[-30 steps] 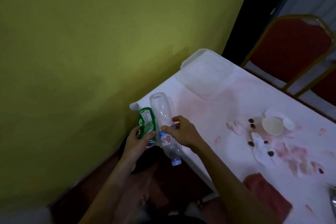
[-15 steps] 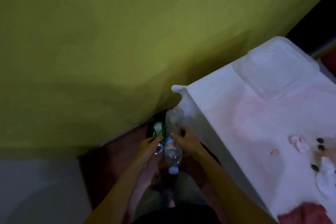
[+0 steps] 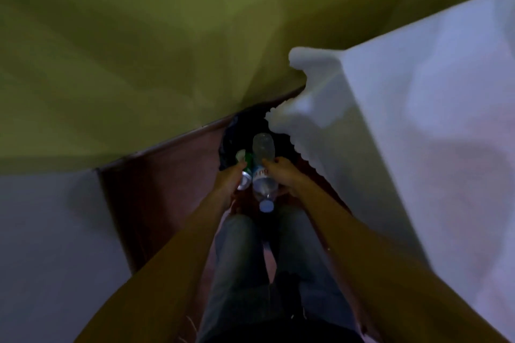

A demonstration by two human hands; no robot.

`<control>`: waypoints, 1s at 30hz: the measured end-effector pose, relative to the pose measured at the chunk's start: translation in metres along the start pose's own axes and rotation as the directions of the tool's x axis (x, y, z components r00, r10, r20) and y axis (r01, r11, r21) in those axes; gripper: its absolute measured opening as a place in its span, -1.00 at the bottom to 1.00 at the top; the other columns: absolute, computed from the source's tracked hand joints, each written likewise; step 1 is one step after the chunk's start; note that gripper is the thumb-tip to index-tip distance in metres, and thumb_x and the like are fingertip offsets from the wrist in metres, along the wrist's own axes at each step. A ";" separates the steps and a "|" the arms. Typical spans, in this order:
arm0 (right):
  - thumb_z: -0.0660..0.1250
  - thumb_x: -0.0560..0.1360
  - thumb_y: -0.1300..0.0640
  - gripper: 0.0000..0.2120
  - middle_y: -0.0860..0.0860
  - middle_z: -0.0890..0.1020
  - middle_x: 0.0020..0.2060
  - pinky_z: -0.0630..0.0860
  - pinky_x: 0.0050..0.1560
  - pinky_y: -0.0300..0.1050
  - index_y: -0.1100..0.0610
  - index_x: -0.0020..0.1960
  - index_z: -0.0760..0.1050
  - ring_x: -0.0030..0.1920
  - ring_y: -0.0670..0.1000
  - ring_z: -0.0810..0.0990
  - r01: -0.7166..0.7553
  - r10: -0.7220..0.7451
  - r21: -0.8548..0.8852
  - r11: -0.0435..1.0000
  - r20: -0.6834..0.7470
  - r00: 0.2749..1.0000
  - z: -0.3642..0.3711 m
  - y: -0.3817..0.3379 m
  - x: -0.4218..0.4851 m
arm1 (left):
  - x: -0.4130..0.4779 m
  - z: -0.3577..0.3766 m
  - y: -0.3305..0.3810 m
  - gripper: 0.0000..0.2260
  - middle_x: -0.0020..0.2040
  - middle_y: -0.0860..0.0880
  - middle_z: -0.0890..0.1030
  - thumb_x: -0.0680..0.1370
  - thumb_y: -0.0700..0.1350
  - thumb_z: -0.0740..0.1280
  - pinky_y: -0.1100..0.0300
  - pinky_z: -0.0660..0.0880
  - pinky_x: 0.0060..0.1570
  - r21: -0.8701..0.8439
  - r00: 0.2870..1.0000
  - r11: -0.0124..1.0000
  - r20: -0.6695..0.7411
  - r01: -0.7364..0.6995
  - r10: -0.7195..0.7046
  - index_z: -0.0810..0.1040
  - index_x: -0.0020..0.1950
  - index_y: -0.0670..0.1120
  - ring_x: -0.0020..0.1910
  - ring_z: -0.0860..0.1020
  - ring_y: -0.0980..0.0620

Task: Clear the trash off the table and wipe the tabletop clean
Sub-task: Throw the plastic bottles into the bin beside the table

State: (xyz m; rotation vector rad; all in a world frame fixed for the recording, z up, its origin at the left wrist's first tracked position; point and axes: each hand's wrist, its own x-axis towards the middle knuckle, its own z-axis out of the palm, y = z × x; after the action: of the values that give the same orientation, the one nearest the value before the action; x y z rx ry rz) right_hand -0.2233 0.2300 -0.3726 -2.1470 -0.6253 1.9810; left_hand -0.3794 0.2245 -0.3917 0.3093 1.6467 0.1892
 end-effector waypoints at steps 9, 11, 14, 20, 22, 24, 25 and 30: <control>0.20 0.66 0.07 -0.50 0.13 0.37 0.46 0.40 0.16 -0.13 0.18 0.55 0.22 0.39 0.15 0.40 0.104 -0.112 -0.091 0.990 -0.086 0.990 -0.020 0.002 0.029 | 0.036 0.005 0.028 -0.72 0.17 -0.09 0.60 0.58 0.10 0.31 0.13 0.53 -0.10 -0.009 0.994 0.999 0.106 -0.033 0.034 0.55 0.17 -0.06 0.08 0.58 -0.07; 0.22 0.64 0.07 -0.53 0.10 0.46 0.37 0.50 0.05 -0.12 0.19 0.51 0.30 0.25 0.12 0.50 0.082 -0.085 -0.028 0.996 -0.091 0.992 -0.020 0.005 0.005 | 0.011 -0.004 0.030 -0.73 0.10 -0.01 0.58 0.58 0.08 0.32 0.13 0.55 -0.07 0.045 0.994 0.998 0.102 -0.049 0.044 0.49 0.23 0.01 0.10 0.57 -0.05; 0.22 0.63 0.11 -0.63 0.17 0.56 0.26 0.60 0.07 -0.01 0.25 0.37 0.46 0.11 0.11 0.58 0.063 -0.057 0.048 0.997 -0.109 0.992 -0.012 0.005 -0.045 | -0.031 -0.020 0.030 -0.64 0.09 -0.10 0.69 0.49 0.06 0.40 -0.11 0.56 0.22 0.085 0.991 0.993 0.112 -0.080 0.070 0.62 0.22 -0.09 0.11 0.65 -0.14; 0.22 0.63 0.16 -0.60 0.35 0.53 0.24 0.51 0.23 0.25 0.42 0.35 0.39 0.19 0.29 0.57 0.155 -0.124 0.155 0.976 -0.193 0.973 -0.001 -0.013 -0.166 | -0.140 -0.027 0.040 -0.82 0.11 -0.19 0.67 0.58 -0.08 0.35 -0.05 0.56 0.21 0.165 0.963 0.959 0.174 -0.232 0.204 0.61 0.16 -0.08 0.10 0.65 -0.13; 0.21 0.64 0.14 -0.61 0.31 0.55 0.23 0.54 0.21 0.20 0.32 0.39 0.41 0.15 0.22 0.60 0.192 -0.146 0.197 0.961 -0.226 0.963 -0.004 -0.016 -0.204 | -0.171 -0.024 0.045 -0.74 0.18 -0.15 0.64 0.62 -0.07 0.30 0.00 0.58 0.12 0.232 0.942 0.929 0.244 -0.289 0.232 0.56 0.29 -0.06 0.11 0.64 -0.08; 0.19 0.65 0.10 -0.63 0.26 0.56 0.23 0.56 0.21 0.18 0.25 0.38 0.44 0.18 0.20 0.59 0.217 -0.157 0.216 0.952 -0.265 0.951 -0.009 -0.013 -0.234 | -0.201 -0.016 0.049 -0.71 0.21 -0.09 0.64 0.64 -0.06 0.23 0.04 0.57 0.10 0.276 0.918 0.901 0.310 -0.334 0.246 0.51 0.36 -0.02 0.12 0.63 -0.04; 0.18 0.65 0.09 -0.66 0.25 0.57 0.21 0.57 0.20 0.18 0.22 0.35 0.47 0.20 0.20 0.58 0.228 -0.162 0.217 0.949 -0.285 0.945 -0.013 -0.010 -0.248 | -0.217 -0.010 0.052 -0.72 0.20 -0.07 0.64 0.65 -0.06 0.21 0.03 0.57 0.13 0.290 0.909 0.888 0.329 -0.357 0.257 0.51 0.35 -0.01 0.13 0.62 -0.04; 0.23 0.62 0.07 -0.61 0.08 0.58 0.09 0.60 0.08 0.05 0.11 0.43 0.44 0.11 0.09 0.60 0.314 -0.173 0.297 0.902 -0.418 0.892 -0.047 0.015 -0.297 | -0.272 0.040 0.058 -0.78 0.17 -0.08 0.66 0.63 -0.10 0.23 0.02 0.57 0.18 0.320 0.835 0.815 0.450 -0.483 0.318 0.55 0.25 0.00 0.11 0.64 -0.04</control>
State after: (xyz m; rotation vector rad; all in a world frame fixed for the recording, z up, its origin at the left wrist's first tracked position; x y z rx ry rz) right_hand -0.1857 0.1055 -0.1012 -2.0229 -0.4077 1.3622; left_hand -0.3134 0.1928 -0.1201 0.9836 1.2011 0.0830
